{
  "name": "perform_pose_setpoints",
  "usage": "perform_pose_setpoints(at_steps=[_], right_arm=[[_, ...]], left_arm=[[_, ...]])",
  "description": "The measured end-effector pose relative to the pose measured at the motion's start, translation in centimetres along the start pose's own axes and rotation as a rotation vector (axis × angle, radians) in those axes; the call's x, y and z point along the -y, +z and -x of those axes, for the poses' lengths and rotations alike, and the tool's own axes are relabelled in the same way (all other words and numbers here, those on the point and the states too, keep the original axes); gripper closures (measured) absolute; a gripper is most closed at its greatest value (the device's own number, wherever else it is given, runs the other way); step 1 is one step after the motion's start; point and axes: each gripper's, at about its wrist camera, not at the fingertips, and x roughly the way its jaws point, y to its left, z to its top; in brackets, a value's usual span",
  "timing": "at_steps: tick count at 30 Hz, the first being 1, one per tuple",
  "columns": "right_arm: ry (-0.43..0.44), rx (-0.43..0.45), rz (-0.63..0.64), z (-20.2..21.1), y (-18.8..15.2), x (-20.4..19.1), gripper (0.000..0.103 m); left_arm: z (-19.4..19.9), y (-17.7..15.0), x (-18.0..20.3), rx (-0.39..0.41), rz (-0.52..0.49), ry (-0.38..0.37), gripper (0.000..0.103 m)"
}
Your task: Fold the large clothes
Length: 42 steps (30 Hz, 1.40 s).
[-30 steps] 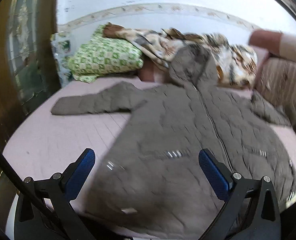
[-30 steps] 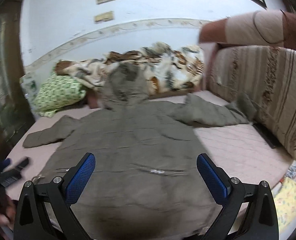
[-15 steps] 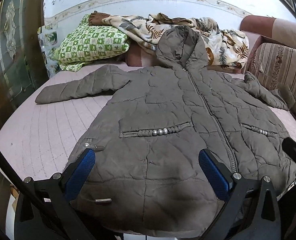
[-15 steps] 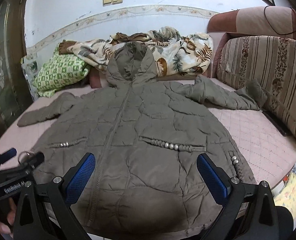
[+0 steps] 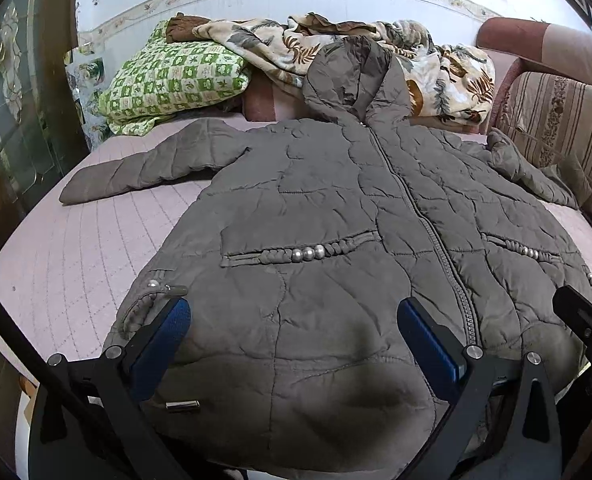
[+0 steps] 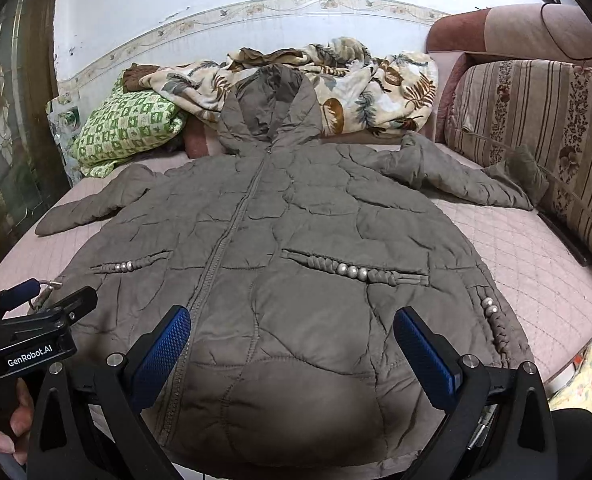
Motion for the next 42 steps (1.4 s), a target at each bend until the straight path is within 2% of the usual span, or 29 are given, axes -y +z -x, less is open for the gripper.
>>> perform_pose_setpoints(at_steps=[42], right_arm=[[0.004, -0.006, 0.041, -0.44, -0.81, -0.58, 0.0]], left_arm=[[-0.11, -0.06, -0.64, -0.01, 0.013, 0.011, 0.0]])
